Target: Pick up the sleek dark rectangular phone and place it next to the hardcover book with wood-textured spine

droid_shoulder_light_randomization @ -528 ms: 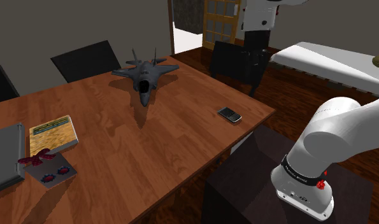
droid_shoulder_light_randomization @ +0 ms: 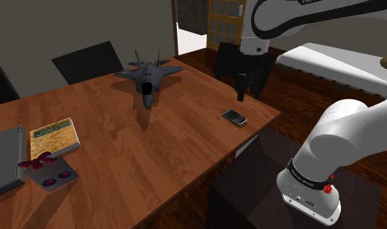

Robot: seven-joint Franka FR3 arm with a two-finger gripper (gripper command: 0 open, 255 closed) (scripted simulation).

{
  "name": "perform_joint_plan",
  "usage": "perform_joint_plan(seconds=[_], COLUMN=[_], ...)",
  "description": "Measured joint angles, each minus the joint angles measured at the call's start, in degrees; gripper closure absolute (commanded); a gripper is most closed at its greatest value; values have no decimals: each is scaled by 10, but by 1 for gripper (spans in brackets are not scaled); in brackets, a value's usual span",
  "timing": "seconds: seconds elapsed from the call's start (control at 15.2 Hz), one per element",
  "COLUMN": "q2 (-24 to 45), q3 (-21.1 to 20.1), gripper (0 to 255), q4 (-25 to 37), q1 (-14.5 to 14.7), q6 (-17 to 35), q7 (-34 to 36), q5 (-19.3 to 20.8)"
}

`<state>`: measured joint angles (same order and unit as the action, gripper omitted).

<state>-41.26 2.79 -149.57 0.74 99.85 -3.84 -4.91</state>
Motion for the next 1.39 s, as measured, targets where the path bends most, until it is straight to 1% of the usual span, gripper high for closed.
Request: perform_joint_plan(seconds=[0.2,0.33,0.53,0.59,1.06,1.39], q2=[22,51,98,105,145,151], q3=[-1,-1,0,0,-1,-2], gripper=[0,0,0,0,0,0], q4=[-37,-63,-76,-82,-112,-115], q1=[-2,-3,-4,-5,-1,0], q6=[81,150,232,248,323,331], q7=[-13,-22,-32,-33,-35,-35], q5=[10,17,25,27,23,22])
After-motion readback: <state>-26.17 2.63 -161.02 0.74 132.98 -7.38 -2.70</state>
